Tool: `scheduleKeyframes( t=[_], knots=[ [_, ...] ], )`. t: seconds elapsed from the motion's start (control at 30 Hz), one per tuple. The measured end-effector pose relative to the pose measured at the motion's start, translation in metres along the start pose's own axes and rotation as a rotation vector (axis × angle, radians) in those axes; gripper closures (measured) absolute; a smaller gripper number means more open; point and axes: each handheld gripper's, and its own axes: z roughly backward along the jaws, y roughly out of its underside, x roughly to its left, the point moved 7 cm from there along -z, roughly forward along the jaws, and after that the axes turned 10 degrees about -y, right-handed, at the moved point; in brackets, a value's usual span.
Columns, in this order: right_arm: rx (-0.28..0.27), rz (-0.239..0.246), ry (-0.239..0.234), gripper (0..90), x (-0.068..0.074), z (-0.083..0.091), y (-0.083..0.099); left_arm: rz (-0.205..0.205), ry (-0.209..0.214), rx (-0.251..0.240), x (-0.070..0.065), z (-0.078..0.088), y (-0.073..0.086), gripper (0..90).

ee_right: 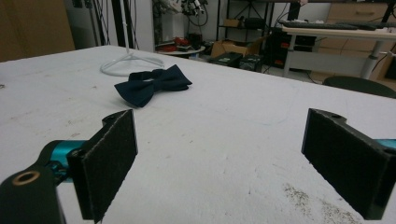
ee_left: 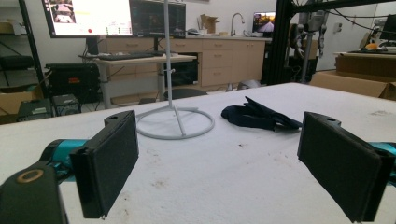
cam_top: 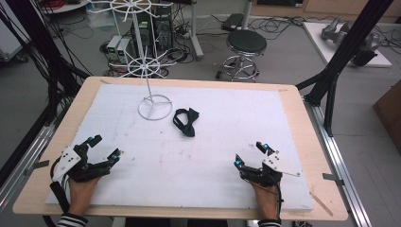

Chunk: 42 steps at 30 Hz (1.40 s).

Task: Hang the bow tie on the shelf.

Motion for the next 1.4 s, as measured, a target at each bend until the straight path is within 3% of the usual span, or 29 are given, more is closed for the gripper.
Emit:
scheduleKeyframes(
  t=[0.83,1.0,1.3,1.4],
  knots=[
    [-0.034,0.019,0.002,9.5,0.001,0.003,-0.001,-0.003,-0.005,0.001,0.000,0.000,0.000,12.9],
    [-0.039,0.014,0.001,9.4,0.001,0.004,-0.001,0.000,-0.009,0.021,0.000,-0.002,0.000,12.9],
    [-0.073,0.004,0.000,9.5,-0.001,0.007,-0.002,-0.019,0.005,0.039,-0.007,-0.007,-0.016,12.9],
    [-0.092,0.006,0.001,9.5,0.001,0.008,-0.003,-0.009,0.008,0.036,-0.007,-0.010,-0.024,12.9]
  ],
)
